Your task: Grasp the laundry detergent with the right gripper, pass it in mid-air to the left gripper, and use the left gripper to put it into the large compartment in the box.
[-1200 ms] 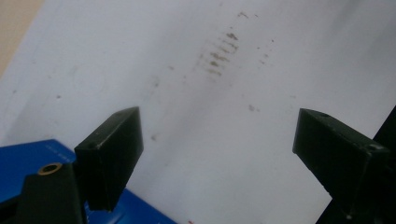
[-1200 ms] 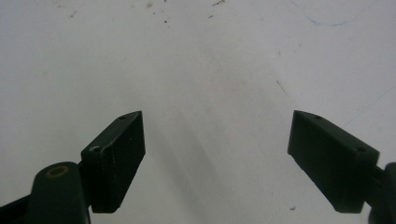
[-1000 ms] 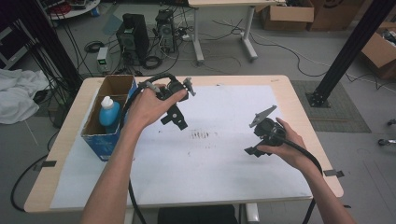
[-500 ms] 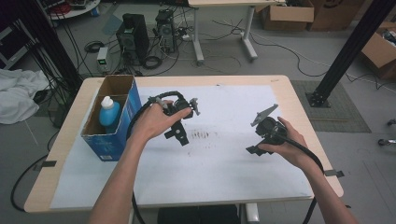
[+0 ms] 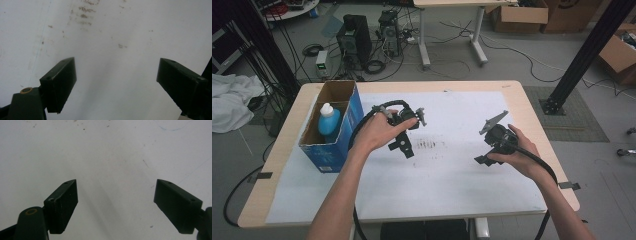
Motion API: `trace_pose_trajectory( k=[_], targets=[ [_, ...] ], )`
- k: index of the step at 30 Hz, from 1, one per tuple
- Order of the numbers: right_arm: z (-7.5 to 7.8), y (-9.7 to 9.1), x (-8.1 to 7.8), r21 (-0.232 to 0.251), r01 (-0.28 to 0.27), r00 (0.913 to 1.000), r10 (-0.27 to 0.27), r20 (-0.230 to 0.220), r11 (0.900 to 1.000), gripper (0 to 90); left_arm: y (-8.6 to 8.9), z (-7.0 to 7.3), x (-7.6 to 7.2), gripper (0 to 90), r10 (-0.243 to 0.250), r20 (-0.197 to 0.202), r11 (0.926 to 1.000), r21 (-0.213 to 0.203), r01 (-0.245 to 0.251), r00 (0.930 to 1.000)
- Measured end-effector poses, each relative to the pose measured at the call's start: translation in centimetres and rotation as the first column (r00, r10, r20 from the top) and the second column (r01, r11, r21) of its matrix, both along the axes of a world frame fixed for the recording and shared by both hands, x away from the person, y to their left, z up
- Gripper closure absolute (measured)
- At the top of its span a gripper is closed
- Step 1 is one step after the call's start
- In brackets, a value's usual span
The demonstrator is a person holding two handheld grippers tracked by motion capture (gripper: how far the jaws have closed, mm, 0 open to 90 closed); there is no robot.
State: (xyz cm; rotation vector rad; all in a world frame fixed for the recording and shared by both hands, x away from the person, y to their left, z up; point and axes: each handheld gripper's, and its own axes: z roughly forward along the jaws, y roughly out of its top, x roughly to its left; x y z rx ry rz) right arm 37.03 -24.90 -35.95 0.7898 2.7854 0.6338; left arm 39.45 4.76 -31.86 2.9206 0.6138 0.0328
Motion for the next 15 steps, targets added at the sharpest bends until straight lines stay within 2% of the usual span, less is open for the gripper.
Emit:
trace_pose_trajectory(
  k=[15],
  targets=[
    [-0.08,-0.13,-0.17,-0.003,0.005,1.0,-0.005,-0.002,1.0,19.4,-0.18,-0.11,-0.2,16.9,-0.001,0.005,0.9999,0.011,0.001,1.0]
  ],
)
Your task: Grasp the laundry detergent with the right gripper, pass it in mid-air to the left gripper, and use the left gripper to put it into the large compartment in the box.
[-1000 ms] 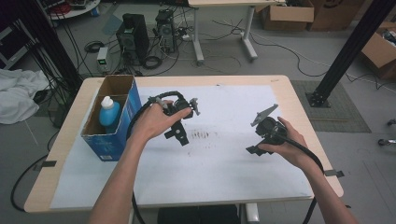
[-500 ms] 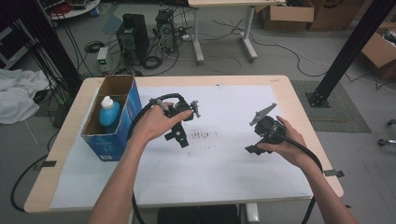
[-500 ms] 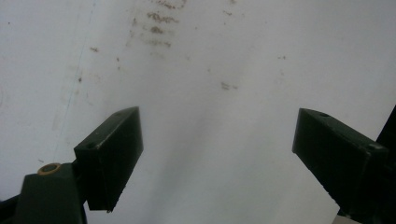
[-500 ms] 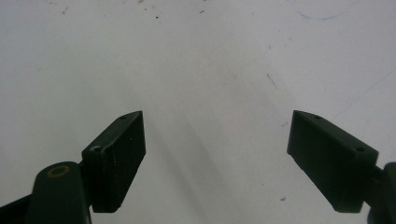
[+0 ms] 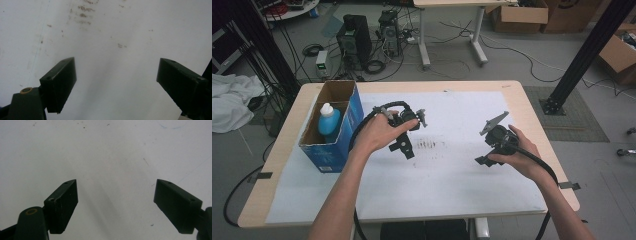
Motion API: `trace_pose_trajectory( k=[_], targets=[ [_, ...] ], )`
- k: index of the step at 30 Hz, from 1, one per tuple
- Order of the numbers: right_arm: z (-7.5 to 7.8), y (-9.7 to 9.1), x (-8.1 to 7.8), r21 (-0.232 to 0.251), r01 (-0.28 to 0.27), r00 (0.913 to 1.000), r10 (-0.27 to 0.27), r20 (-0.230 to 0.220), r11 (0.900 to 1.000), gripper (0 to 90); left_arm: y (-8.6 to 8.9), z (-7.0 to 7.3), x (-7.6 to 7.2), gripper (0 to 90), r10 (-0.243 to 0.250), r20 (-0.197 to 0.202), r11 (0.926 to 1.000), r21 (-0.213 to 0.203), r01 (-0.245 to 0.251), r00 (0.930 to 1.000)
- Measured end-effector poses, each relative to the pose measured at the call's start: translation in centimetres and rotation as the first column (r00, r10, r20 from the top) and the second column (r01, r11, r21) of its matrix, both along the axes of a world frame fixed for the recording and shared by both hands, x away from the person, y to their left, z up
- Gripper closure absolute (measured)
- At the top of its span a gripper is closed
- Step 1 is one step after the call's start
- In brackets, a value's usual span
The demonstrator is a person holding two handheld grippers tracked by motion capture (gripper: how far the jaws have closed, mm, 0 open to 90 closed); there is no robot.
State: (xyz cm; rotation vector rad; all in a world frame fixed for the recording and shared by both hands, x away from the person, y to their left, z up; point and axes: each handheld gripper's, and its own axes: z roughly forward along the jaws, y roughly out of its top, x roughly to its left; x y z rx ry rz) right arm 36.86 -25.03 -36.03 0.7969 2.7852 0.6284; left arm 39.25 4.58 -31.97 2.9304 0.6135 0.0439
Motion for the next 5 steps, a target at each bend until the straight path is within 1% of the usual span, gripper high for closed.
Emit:
trace_pose_trajectory(
  k=[5],
  targets=[
    [0.0,0.02,0.07,0.005,-0.002,1.0,0.002,0.002,1.0,19.4,0.03,-0.12,0.02,16.9,0.005,0.0,1.0,0.004,-0.005,1.0]
  ],
)
